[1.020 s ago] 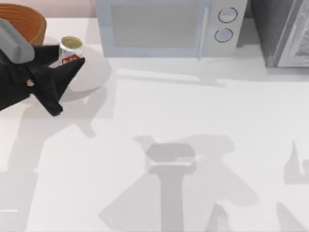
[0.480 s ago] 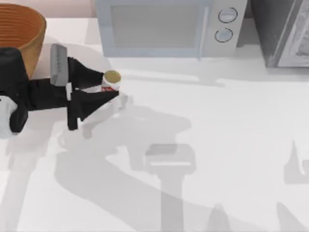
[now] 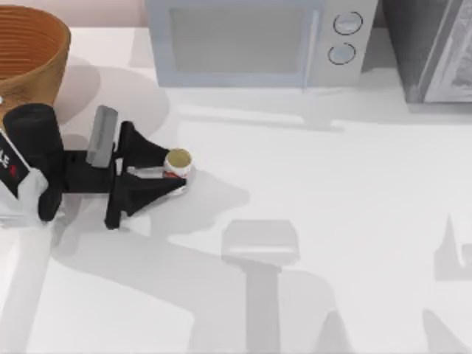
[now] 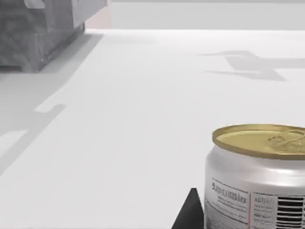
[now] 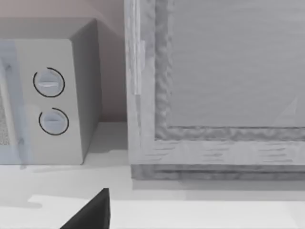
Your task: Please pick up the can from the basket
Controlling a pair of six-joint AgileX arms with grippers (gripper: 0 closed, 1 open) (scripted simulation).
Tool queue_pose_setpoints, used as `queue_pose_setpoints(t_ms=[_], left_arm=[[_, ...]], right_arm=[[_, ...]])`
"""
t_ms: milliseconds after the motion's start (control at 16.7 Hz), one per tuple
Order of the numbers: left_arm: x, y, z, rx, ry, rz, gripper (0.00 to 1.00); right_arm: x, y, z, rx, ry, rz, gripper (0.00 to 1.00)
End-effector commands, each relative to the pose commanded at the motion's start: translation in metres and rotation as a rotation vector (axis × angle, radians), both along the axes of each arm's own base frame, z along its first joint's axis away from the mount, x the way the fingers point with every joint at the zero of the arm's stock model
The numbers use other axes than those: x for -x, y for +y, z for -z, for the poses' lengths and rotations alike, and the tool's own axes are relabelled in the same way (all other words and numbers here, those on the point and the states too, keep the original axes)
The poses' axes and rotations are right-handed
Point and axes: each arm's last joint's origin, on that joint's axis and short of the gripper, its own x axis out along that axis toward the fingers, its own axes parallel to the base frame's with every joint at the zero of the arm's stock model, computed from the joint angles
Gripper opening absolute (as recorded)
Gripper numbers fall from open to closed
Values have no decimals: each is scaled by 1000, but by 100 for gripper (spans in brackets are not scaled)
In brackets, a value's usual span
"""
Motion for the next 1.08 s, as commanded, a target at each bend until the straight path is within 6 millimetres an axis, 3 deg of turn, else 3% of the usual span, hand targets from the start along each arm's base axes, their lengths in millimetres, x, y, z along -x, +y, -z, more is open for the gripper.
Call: queue_pose_setpoints(t_ms=[240, 1020, 1080], left_arm=[[0, 0, 0, 0, 0, 0, 0], [0, 0, 0, 0, 0, 0, 98], [0, 0, 0, 0, 0, 0, 100]], right_arm=[[0, 0, 0, 0, 0, 0, 100], [0, 0, 0, 0, 0, 0, 100], [0, 0, 0, 0, 0, 0, 100]])
